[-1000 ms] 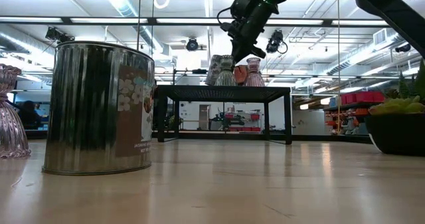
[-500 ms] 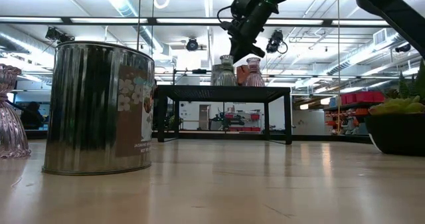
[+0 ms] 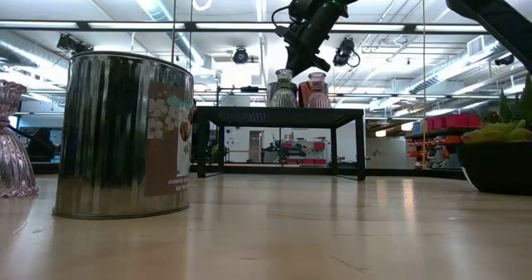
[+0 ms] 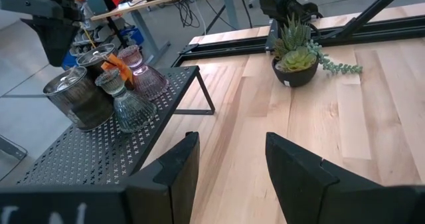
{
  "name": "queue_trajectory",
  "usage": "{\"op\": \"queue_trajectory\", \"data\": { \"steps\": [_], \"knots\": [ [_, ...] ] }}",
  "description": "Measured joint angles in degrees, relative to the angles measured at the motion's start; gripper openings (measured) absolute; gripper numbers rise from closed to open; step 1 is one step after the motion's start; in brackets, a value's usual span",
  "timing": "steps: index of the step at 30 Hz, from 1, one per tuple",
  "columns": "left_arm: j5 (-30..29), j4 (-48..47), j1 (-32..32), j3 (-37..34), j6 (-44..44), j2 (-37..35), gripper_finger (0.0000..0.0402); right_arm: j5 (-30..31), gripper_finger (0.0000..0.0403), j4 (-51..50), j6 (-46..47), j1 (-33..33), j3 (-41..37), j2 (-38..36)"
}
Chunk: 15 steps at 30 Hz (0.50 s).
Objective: Pick & Place candle stick holders
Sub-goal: Put the pink candle holder on the shelf
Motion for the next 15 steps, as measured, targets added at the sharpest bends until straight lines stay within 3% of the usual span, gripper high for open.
{"op": "queue_trajectory", "data": {
  "steps": [8,15],
  "knots": [
    [0.00,-0.16,-0.04,0.00,-0.68,0.00,0.0177,-4.48,0.0043,0.64,-2.58,1.50,0.01,-3.01],
    [0.80,-0.52,-0.04,0.00,-2.97,0.04,0.0177,-4.54,0.0034,-5.59,-8.94,8.48,0.02,-9.28]
  ]
}}
